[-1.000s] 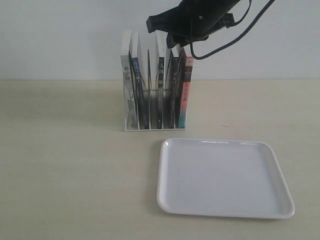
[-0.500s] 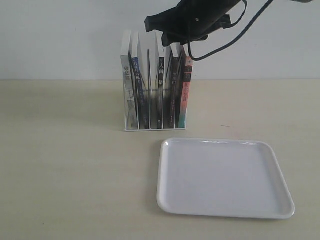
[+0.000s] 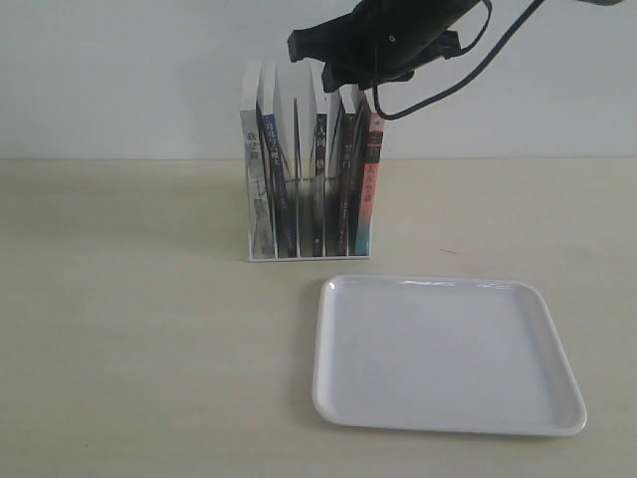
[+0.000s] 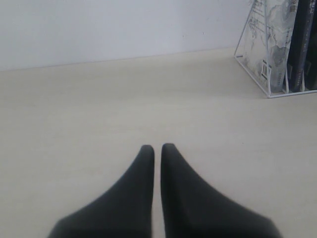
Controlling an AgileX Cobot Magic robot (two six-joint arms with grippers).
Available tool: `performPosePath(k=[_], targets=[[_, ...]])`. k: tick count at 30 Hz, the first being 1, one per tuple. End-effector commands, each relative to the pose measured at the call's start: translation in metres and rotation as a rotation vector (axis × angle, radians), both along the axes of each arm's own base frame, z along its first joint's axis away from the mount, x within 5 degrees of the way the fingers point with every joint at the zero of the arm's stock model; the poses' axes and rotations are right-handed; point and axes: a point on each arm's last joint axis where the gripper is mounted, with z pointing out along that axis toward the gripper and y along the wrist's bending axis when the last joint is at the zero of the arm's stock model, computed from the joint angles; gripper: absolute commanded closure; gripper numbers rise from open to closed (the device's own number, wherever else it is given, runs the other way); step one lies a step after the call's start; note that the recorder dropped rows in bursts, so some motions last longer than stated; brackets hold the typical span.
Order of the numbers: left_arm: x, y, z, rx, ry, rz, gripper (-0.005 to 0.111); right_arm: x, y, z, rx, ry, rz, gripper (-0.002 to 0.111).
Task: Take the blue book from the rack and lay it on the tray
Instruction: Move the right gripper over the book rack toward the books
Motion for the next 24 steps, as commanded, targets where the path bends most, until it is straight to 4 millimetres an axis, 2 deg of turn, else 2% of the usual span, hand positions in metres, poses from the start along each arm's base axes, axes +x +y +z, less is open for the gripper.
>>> performPosePath(k=[1,5,24], targets=[[0.0,0.0,0.003,0.001,-0.022,0.001,0.102,0.005,0.002,-0.007,-0.008,-0.004,0.0,0.067],[0.0,0.0,0.003,0.001,-0.022,0.001,0.102,0.01,0.005,-0.022,-0.023,0.023,0.0,0.067],[0.0,0.0,0.003,0.001,-0.022,0.001,0.102,0.015,0.005,-0.024,0.0,-0.004,-0.039,0.067]])
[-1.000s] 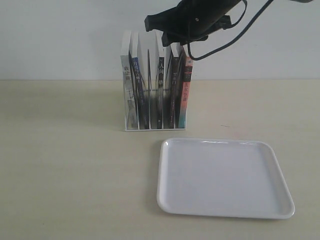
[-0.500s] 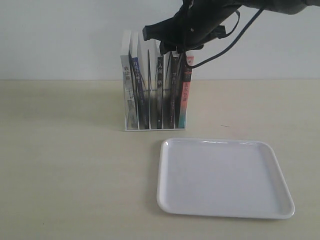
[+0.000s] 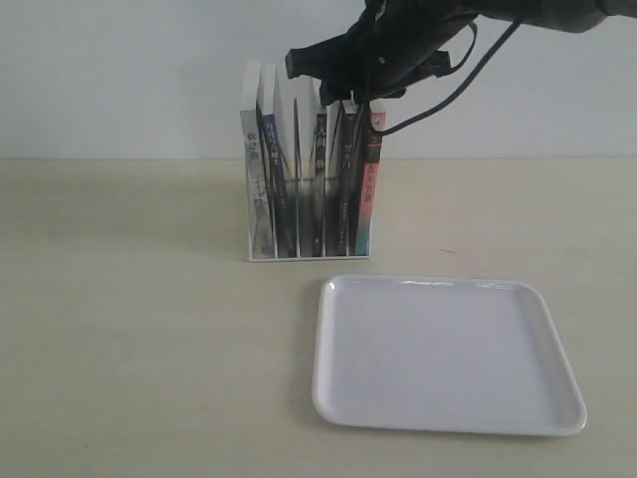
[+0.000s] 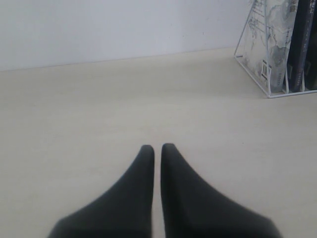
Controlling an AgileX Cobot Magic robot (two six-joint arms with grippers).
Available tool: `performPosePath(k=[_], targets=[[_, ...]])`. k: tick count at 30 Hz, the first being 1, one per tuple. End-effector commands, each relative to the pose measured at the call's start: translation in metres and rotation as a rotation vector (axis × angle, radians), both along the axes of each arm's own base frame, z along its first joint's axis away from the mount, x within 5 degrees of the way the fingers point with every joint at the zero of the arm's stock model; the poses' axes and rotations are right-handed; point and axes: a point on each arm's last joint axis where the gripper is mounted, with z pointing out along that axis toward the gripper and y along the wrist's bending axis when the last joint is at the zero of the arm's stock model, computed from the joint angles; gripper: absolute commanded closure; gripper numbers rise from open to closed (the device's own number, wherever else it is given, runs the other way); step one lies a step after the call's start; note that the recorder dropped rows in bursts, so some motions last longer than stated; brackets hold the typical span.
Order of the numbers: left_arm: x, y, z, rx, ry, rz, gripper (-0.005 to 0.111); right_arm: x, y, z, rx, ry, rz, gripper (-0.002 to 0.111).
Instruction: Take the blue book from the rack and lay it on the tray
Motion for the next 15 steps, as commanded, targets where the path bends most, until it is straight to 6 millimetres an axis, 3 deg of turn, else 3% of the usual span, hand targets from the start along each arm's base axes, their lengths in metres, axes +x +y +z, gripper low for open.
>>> performPosePath(k=[1,7,15], targets=[[0.0,0.0,0.003,0.001,-0.022,0.001,0.102,0.003,-0.002,0.0,0.006,-0.015,-0.018,0.067],[0.0,0.0,0.003,0.001,-0.022,0.001,0.102,0.009,-0.016,0.001,0.039,0.011,-0.084,0.067],[0.0,0.0,0.003,0.001,-0.022,0.001,0.102,0.01,-0.018,-0.001,0.03,0.022,-0.085,0.067]])
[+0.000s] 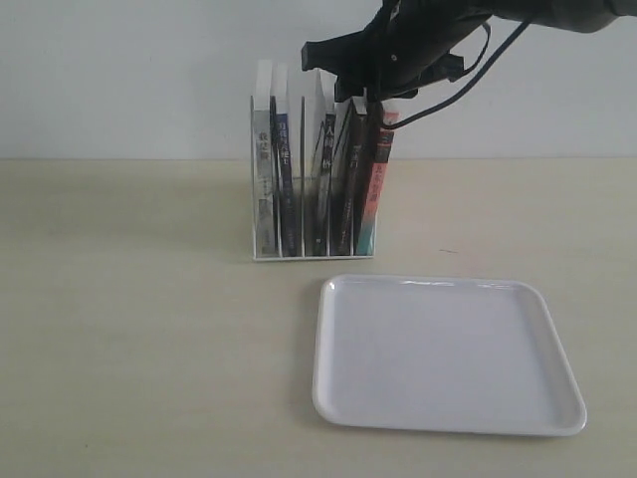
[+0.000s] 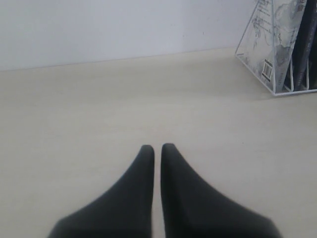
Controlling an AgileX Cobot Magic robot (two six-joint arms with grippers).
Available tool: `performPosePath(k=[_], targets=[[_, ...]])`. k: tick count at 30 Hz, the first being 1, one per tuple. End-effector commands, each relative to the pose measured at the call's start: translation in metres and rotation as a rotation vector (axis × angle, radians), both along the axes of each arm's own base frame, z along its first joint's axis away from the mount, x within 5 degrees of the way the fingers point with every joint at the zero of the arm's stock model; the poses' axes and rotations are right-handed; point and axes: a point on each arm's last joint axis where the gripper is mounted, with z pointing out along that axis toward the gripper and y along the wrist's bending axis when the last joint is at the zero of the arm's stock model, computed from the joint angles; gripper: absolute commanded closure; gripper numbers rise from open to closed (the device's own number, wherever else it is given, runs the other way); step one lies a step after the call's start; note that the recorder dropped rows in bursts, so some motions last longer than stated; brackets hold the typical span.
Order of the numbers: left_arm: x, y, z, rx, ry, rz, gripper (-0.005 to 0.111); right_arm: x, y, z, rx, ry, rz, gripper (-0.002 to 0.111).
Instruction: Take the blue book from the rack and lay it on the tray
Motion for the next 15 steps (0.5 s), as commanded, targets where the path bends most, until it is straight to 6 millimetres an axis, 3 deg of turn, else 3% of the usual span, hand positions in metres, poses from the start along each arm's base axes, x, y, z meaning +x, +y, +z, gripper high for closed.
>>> performPosePath(k=[1,5,11,15], targets=[[0.0,0.0,0.003,0.001,-0.022,0.001,0.102,0.002,-0.005,-0.001,-0.013,0.01,-0.009,0.067],[0.0,0.0,0.003,0.001,-0.022,0.001,0.102,0.001,-0.002,-0.003,0.006,0.03,0.003,0.067],[0.0,0.0,0.003,0.001,-0.022,0.001,0.102,0.001,0.005,-0.024,-0.031,0.1,0.017,0.069],[0.0,0.0,0.003,0.001,-0.022,0.001,0.102,0.001,0.005,-0.024,-0.03,0.099,0.017,0.107]])
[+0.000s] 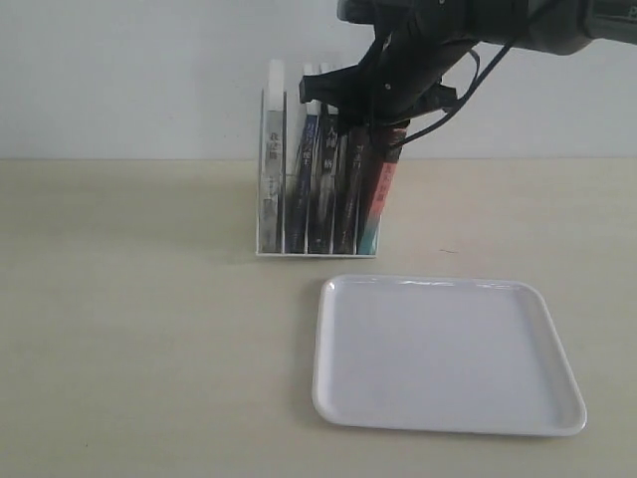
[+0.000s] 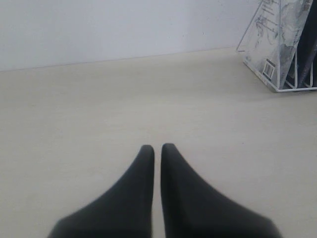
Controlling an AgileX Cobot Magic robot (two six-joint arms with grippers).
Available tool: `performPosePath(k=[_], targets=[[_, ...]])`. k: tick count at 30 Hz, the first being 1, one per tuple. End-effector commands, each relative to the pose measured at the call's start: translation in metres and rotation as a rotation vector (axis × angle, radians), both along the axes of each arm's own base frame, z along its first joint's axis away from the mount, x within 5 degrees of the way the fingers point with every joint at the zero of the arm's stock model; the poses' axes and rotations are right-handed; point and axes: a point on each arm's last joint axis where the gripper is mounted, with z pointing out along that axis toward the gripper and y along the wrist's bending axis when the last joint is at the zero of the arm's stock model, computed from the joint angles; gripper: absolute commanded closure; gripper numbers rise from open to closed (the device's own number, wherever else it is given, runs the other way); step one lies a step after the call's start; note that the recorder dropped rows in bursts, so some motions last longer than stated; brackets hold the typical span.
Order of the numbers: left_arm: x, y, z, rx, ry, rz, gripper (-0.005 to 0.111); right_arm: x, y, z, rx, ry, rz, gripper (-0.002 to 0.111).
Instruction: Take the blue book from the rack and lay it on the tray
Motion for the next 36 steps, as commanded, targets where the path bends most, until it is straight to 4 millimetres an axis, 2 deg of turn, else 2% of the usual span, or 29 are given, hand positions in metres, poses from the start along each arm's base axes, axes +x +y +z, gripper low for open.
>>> performPosePath(k=[1,10,21,27,36], targets=[[0.0,0.0,0.003,0.001,-0.022,0.001,0.102,-0.001,0.0,0.002,-0.004,-0.008,0.006,0.108],[0.0,0.0,0.003,0.001,-0.022,0.001,0.102,-0.005,-0.002,0.028,0.029,-0.084,0.008,0.108],[0.0,0.0,0.003,0.001,-0.022,0.001,0.102,-0.015,-0.001,0.095,0.028,-0.179,0.036,0.108],[0.0,0.0,0.003,0.001,-0.022,0.001,0.102,-0.018,-0.003,0.105,0.029,-0.185,0.037,0.108],[0.0,0.0,0.003,0.001,-0.022,0.001,0.102,-0.019,-0.003,0.104,0.019,-0.17,0.04,0.108]])
